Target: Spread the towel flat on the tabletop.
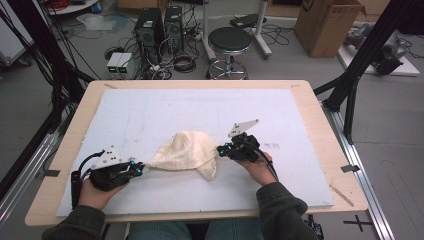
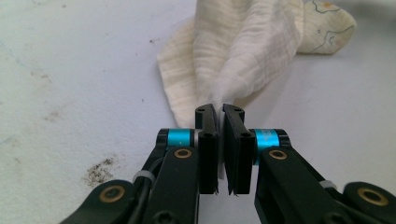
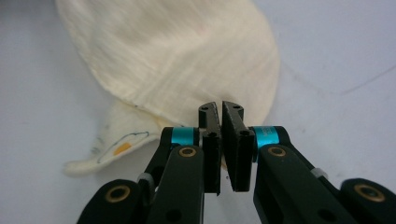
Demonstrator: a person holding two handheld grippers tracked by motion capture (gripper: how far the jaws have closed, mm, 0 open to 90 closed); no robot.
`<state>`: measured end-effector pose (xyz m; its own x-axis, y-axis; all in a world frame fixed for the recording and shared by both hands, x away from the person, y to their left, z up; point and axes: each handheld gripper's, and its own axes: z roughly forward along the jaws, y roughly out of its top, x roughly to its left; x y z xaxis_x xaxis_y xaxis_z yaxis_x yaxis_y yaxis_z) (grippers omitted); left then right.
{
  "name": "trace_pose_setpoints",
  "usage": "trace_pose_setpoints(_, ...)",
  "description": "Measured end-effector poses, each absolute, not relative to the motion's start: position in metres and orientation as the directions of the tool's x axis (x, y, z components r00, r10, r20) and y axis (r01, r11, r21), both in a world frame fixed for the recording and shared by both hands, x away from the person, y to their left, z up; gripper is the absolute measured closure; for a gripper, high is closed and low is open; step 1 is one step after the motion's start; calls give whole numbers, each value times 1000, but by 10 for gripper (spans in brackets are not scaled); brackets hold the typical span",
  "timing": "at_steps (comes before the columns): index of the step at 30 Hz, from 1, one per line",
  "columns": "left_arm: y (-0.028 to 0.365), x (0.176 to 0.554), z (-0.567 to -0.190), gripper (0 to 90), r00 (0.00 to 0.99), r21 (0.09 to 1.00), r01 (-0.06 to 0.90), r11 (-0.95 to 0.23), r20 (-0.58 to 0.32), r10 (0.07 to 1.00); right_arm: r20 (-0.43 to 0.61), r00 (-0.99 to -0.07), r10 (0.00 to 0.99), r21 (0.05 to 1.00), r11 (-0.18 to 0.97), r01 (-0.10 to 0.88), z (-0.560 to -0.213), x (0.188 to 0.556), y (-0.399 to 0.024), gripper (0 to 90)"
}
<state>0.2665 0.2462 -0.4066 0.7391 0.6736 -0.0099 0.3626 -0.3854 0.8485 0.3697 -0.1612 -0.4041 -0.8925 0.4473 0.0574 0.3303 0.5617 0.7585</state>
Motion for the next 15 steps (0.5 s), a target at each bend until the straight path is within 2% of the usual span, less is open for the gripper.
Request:
trace_pose_setpoints(5,253,255,-394,843,735,858,343,-383,9,678,32,-922,385,789,557,260,-370,341,-157,862)
trace_pose_setpoints(8,259,246,-389,843,737,855,337,-395,22,675,44,-943,330,802,552,231,-362,322,-149,862)
trace_pose_setpoints(11,266,238,-388,843,737,845,340,-412,33,675,70,-965,254,783,584,211,-374,297,-133,862)
trace_pose_setpoints(15,274,235,-397,825,736,834,372,-407,2,677,118,-976,185,756,620,209,-397,278,-116,859)
